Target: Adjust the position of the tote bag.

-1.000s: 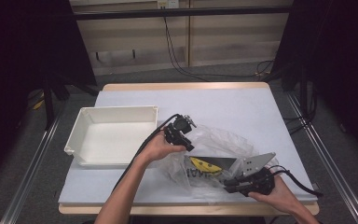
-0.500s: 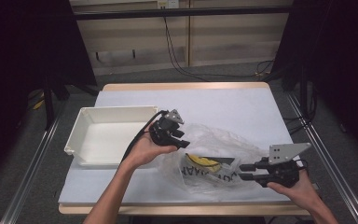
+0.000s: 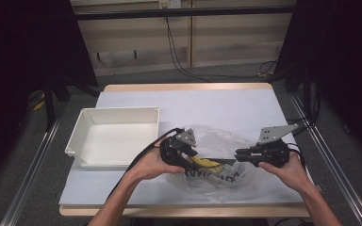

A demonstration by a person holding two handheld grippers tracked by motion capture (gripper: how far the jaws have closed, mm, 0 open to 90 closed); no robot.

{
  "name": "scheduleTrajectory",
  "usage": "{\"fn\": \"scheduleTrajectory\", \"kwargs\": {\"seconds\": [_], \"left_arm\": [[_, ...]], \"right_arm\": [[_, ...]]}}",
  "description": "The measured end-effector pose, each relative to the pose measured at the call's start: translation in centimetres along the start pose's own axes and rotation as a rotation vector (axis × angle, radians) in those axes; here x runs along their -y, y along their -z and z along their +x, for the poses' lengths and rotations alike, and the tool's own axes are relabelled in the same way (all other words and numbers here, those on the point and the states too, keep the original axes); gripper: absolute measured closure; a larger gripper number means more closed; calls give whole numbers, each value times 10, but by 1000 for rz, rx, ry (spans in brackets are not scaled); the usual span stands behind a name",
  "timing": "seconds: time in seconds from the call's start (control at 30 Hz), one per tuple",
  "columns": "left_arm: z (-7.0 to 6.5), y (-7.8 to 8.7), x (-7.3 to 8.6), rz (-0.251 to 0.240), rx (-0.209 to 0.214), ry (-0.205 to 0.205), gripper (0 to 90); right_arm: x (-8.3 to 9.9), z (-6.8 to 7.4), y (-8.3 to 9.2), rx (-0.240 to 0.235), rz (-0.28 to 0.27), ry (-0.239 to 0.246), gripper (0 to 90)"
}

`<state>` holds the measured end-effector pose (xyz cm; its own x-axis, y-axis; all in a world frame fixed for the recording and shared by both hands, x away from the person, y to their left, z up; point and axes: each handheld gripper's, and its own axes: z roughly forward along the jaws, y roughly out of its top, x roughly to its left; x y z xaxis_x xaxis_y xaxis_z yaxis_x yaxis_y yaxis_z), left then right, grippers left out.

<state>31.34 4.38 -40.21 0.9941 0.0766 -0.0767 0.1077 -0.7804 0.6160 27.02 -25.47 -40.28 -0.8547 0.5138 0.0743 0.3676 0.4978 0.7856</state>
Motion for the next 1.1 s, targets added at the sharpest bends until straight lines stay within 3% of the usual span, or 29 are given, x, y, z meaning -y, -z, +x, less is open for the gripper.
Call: {"fn": "scheduleTrajectory", "kwargs": {"seconds": [0.03,0.07,0.1,0.17,0.2,0.23,0.3,0.47,0.53,0.57,0.77,0.83,0.9,1.07,1.1], "left_arm": [[-2,-2,2,17,16,-21,489],[-2,-2,2,17,16,-21,568],[-7,-4,5,40,34,-46,616],[-13,-4,9,43,47,-58,739],[-13,-4,9,43,47,-58,773],[-16,-2,16,38,85,-63,813],[-19,-2,23,47,92,-58,856],[-21,-5,36,38,110,-33,866],[-18,-8,45,68,137,-24,870],[-19,-10,47,61,117,-18,874],[-20,-28,62,41,128,20,900],[-20,-31,65,59,126,24,900],[-18,-30,68,44,130,32,900],[-20,-30,69,39,116,24,900],[-21,-30,69,35,116,37,900]], "right_arm": [[1,-3,-4,-2,6,-12,777],[3,-6,-7,-1,8,-22,776],[4,-9,-10,7,10,-34,776],[9,-14,-13,18,21,-46,777],[9,-14,-13,18,21,-46,777],[14,-17,-14,31,27,-62,787],[20,-19,-12,36,27,-76,811],[30,-21,-12,62,31,-95,820],[31,-22,-12,93,46,-90,820],[32,-23,-13,97,51,-91,820],[39,-27,-17,135,85,-93,823],[41,-28,-18,136,99,-94,845],[44,-30,-21,150,122,-91,872],[52,-33,-30,124,150,-97,900],[54,-34,-34,133,178,-92,900]]}}
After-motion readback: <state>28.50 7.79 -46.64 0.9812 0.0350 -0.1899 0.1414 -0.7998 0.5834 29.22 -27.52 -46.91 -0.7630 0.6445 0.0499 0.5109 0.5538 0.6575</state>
